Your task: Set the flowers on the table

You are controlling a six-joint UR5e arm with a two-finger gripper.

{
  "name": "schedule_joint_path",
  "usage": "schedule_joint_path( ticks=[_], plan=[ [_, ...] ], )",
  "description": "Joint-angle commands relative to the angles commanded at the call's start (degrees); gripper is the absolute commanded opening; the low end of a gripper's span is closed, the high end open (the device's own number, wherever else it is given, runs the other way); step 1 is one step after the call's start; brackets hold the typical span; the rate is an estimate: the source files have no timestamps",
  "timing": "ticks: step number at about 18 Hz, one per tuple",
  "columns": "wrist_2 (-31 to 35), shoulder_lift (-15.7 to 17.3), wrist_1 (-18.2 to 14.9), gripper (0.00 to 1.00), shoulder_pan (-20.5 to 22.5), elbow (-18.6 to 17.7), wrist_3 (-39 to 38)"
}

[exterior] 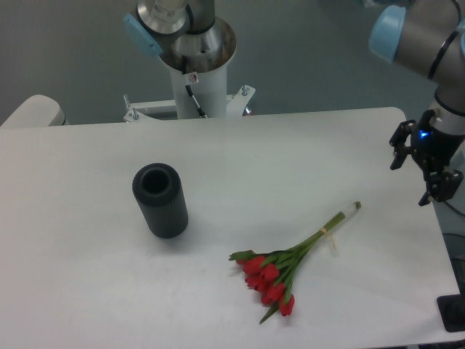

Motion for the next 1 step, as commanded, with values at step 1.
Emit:
schedule_joint_path(
  ticks=[1],
  plan=[
    [0.0,0.0,0.0,0.96,-0.1,0.0,-0.1]
  ],
)
